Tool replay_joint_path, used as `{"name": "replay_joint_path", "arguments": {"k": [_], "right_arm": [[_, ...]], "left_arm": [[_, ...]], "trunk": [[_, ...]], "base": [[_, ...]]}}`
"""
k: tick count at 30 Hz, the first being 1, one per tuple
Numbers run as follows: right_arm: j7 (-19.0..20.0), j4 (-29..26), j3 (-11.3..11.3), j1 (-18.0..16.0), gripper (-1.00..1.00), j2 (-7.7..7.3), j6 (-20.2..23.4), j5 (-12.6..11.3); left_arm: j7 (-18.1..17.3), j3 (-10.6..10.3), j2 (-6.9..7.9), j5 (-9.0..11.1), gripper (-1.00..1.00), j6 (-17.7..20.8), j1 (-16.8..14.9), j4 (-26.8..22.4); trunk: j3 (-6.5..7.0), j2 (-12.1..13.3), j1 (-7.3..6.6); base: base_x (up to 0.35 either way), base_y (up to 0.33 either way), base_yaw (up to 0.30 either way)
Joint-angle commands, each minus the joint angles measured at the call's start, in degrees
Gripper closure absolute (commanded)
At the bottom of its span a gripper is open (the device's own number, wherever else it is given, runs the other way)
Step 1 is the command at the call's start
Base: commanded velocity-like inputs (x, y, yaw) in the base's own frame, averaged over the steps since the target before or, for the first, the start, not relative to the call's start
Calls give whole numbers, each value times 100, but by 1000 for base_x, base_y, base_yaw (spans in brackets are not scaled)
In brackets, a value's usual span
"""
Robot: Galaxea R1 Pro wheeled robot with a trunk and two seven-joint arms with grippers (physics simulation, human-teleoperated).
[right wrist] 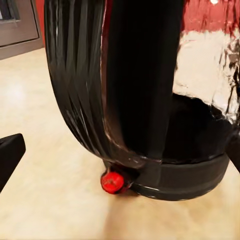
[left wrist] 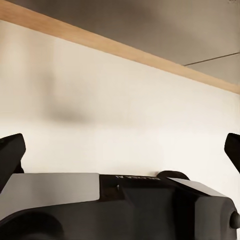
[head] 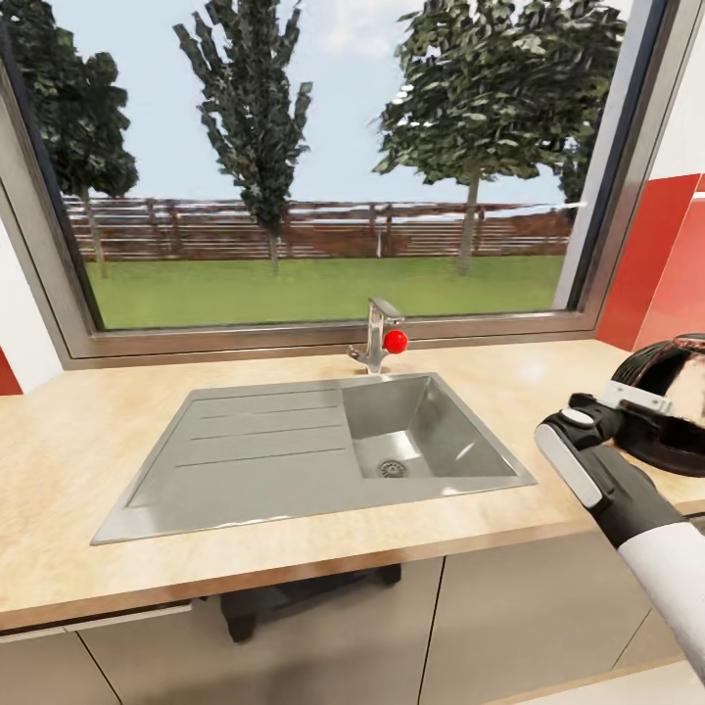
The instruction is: Set up a coffee station on the kitchen countertop: keep the coffee maker on the countertop, move the bottle of coffee from the kitchen shelf to the counter next to the coffee maker, place a paper coffee filter on top of the coffee maker, put the saucer next to the coffee maker with the coffee cup on the saucer, and place the electric kettle next to the coffee maker.
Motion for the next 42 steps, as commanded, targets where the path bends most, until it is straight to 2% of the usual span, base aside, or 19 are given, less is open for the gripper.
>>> {"name": "replay_joint_path", "arguments": {"k": [1, 4, 7, 8, 9, 14, 42], "right_arm": [[-49, 40, 22, -45, -100, -1, 54, -25], [-68, 94, 25, -98, -100, 20, 48, -25], [-95, 162, 30, -115, -100, 188, 46, 52], [-152, 269, 28, -120, -100, 364, 41, 386], [-167, 304, 26, -121, -100, 438, 46, 561], [-194, 359, 24, -123, -100, 553, 46, 836], [-255, 407, 3, -123, -100, 578, 19, 906]], "left_arm": [[-10, -30, 1, 13, -100, -40, -3, 5], [-10, -30, 1, 14, -100, -40, -1, 5], [-12, -30, 1, 14, -100, -37, -1, 5], [-15, -30, 1, 13, -100, -35, -2, 5], [-14, -30, 1, 15, -100, -34, -1, 5], [-13, -30, 1, 18, -100, -32, -2, 5], [-10, -30, 0, 14, -100, -32, -3, 5]], "trunk": [[-6, -3, 0], [-6, -3, 0], [-6, -3, 0], [-6, -3, 0], [-6, -3, 0], [-6, -3, 0], [-6, -3, 0]], "base": [[0, 0, 0], [0, 0, 0], [0, 0, 0], [29, 0, 0], [61, 0, 0], [101, 0, 0], [62, -14, 0]]}}
